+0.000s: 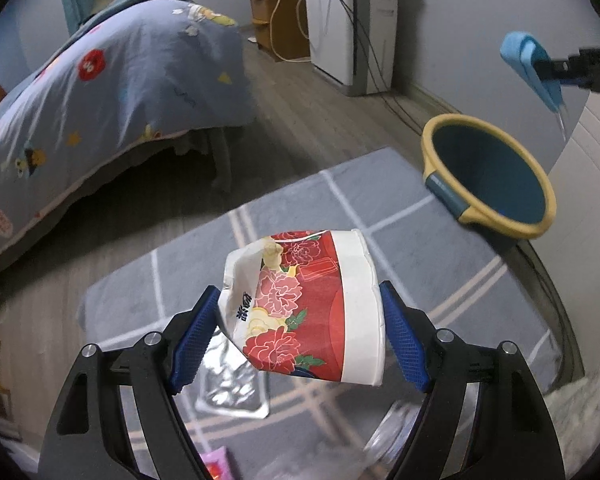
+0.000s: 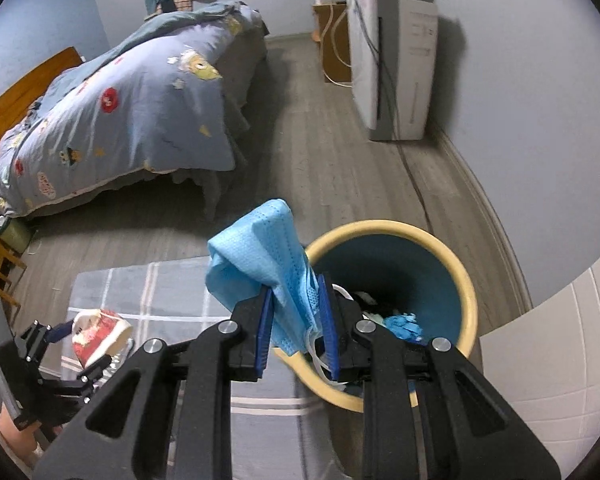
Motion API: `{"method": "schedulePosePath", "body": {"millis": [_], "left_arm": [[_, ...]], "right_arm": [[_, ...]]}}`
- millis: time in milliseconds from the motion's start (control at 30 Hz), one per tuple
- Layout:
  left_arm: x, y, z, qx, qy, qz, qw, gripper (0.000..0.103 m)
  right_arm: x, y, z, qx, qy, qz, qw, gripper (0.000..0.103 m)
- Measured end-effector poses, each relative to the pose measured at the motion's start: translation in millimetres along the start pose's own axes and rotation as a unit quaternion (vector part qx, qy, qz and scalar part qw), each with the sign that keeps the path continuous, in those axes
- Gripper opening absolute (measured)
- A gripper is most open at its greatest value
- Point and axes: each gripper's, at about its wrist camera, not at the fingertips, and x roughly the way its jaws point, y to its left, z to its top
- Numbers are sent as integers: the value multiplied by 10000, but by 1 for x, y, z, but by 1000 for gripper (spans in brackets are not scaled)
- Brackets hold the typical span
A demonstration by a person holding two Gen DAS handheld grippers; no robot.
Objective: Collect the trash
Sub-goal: 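Carry the mask and red paper cup over the bin with both tools, then open the left tool then the right tool over the bin to drop cup and mask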
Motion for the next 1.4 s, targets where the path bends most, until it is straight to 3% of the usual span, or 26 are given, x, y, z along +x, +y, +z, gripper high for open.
{"method": "schedulePosePath", "body": {"millis": [200,633,1100,1400], "left_arm": [[17,-34,23,-116,-2,-306,9995,79],[27,-110,67,609,-140,-731,9954,79],[41,-135,87,648,-169,-999,9927,79],[57,-164,108,855,-204,-1110,9899,79]], "right_arm": [[4,-26,-3,174,72,-55,9998,21],[2,-62,-7,527,62,-192,9984,21],[32,-89,-17,829,339,-370,9953,22],[55,-127,-27,1683,401,-221,9847,22]]}}
